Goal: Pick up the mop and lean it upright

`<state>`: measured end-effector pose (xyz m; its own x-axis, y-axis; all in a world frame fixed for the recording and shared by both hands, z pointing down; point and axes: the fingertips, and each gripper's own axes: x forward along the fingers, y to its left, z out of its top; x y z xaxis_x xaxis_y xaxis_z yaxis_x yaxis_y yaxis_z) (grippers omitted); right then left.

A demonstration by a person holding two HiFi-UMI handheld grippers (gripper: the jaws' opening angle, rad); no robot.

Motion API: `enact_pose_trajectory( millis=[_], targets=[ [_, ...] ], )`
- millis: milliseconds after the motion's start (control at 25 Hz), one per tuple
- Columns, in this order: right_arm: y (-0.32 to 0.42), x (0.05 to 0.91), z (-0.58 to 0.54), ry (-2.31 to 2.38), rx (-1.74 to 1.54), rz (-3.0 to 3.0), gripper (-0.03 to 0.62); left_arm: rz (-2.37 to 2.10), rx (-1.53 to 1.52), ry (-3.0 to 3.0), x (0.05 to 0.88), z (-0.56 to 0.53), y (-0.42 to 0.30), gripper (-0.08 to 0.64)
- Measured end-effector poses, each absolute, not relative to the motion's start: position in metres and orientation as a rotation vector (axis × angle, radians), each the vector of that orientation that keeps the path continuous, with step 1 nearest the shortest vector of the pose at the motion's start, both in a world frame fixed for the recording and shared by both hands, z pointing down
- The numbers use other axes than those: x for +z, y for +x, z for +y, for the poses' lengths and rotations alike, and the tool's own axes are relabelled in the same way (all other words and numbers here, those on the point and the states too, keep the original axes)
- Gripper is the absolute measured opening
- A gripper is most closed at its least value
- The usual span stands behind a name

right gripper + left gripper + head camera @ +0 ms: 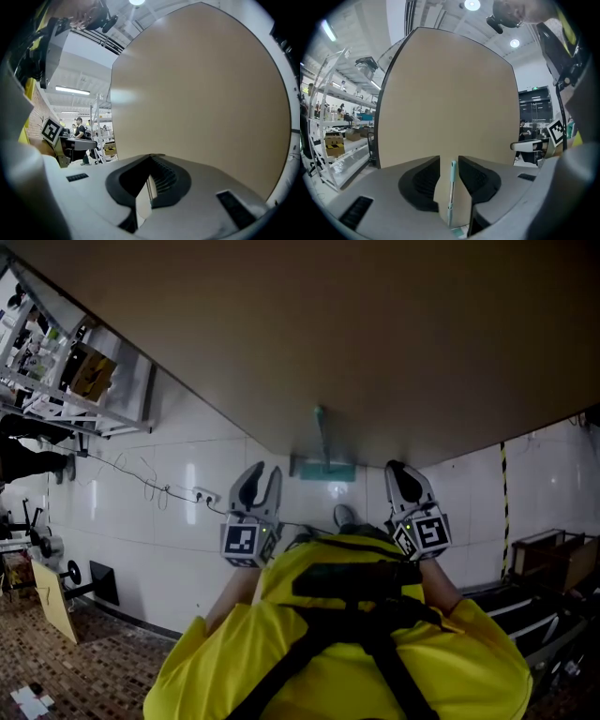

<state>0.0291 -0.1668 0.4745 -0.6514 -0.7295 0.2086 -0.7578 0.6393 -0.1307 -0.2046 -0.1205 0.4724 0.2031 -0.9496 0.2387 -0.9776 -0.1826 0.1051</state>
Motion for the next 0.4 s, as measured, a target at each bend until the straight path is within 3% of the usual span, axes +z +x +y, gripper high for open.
enact_pose_trajectory(
  millis=[400],
  targets=[
    [0.016, 0.483, -0.161, 1.191, 0.35, -2.723, 0.006, -1.783, 0.201, 2.254, 0.483, -0.121, -0.199, 0.12]
  ],
)
